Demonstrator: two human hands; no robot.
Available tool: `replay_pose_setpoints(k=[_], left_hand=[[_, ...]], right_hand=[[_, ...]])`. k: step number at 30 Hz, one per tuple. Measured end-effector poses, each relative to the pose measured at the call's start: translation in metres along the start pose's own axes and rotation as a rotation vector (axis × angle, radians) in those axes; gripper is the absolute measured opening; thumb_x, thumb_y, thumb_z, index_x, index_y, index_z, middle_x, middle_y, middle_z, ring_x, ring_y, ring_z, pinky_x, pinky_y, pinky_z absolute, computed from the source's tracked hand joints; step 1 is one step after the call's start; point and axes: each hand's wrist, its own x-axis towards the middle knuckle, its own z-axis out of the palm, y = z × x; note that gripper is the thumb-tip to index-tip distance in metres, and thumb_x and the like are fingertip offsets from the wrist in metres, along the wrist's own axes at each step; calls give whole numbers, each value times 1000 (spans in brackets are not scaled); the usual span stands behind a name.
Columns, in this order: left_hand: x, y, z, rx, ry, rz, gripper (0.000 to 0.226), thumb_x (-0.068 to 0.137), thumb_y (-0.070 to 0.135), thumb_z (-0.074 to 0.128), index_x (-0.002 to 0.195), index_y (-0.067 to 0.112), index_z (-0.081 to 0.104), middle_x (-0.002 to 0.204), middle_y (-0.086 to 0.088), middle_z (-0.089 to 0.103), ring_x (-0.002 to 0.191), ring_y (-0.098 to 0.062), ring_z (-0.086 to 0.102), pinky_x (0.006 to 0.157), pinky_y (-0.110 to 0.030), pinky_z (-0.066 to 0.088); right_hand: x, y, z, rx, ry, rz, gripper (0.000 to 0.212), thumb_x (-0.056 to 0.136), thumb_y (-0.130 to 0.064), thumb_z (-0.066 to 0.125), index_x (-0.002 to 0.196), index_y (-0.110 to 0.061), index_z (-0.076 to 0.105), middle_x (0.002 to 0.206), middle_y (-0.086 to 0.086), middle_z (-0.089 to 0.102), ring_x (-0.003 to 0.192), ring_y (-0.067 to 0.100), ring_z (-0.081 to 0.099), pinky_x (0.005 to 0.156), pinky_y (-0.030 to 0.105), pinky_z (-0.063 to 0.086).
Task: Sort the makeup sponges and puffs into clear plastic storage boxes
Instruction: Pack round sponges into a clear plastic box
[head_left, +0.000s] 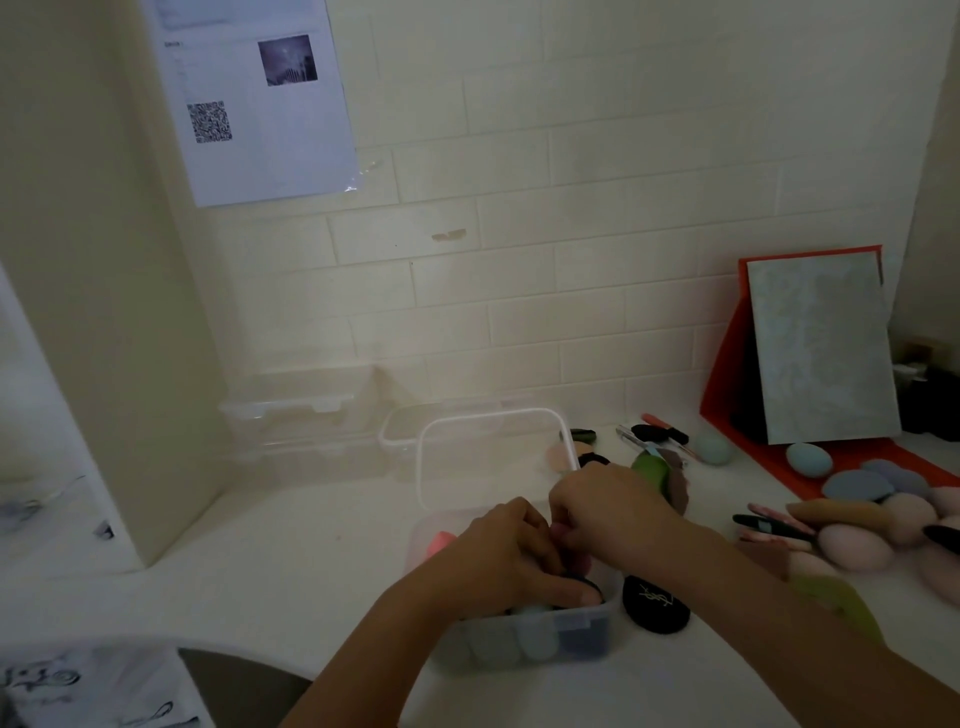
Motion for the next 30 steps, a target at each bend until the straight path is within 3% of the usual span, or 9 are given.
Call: replay_pose_setpoints(k=[6, 9, 13, 15, 19, 22, 25, 27, 30], left_hand=[[-5, 9, -3, -36, -20, -12, 23, 71, 37, 78, 87, 20, 76, 98, 19, 53, 92, 4, 49, 80, -14, 40], [-6, 14, -3, 31, -29, 26, 28, 74, 38, 74, 97, 22, 73, 104, 12, 53, 95, -2, 50, 85, -15, 40], [-10, 19, -7, 41, -1, 18, 34, 74, 34, 76, 103, 20, 68, 97, 12, 56, 78, 3, 51, 73, -6, 42], [-12, 18, -9, 45, 55, -3, 38, 68, 39, 79, 101, 25, 66, 104, 11, 56, 81, -1, 53, 77, -15, 46], [-14, 10, -21, 130, 363, 13, 27, 74, 50, 68, 95, 33, 61, 114, 15, 51, 102, -1, 50, 81, -11, 37], [-14, -5, -34, 158, 544, -84, 44, 81, 46, 64, 121, 31, 52, 134, 8, 42, 121, -7, 41, 96, -20, 31], [-17, -17, -35, 10, 418, -299, 68, 85, 37, 63, 142, 23, 30, 146, -3, 34, 130, -20, 38, 103, -30, 34], [-20, -24, -28, -195, 334, -344, 68, 89, 24, 59, 146, 25, 22, 145, -5, 39, 129, -22, 42, 104, -34, 36], [-22, -35, -21, -403, 342, -353, 72, 91, 6, 52, 148, 27, 15, 137, -2, 51, 117, -18, 49, 98, -32, 42]], right_hand=[[-9, 4, -3, -19, -101, -81, 22, 89, -29, 52, 97, -21, 71, 91, 3, 69, 79, 19, 60, 80, 33, 51], [-11, 3, -4, -47, -111, -85, 21, 90, -21, 51, 104, -18, 67, 99, 4, 67, 91, 22, 63, 80, 32, 50], [-11, 0, -3, -49, -129, -59, 24, 90, -12, 50, 108, -13, 65, 105, 7, 64, 96, 24, 62, 78, 32, 48], [-14, 5, -6, 2, -218, -71, 27, 91, -10, 47, 113, -12, 64, 108, 9, 65, 97, 25, 62, 76, 30, 48], [-17, 10, -11, 118, -250, -69, 32, 93, -8, 47, 119, -20, 61, 115, 5, 63, 103, 21, 60, 87, 27, 47], [-15, 7, -10, 38, -175, -45, 26, 93, -12, 50, 111, -17, 67, 112, 5, 65, 101, 21, 61, 85, 29, 48], [-13, 2, -15, -36, -134, -14, 23, 91, -16, 54, 109, -15, 69, 112, 6, 64, 98, 22, 61, 81, 29, 48], [-14, 1, -18, -80, -80, -45, 24, 90, -11, 57, 112, -14, 65, 117, 5, 56, 100, 22, 59, 82, 29, 47], [-17, 4, -21, -38, -50, -61, 27, 90, -5, 55, 115, -14, 58, 121, 5, 52, 102, 19, 57, 82, 25, 44]])
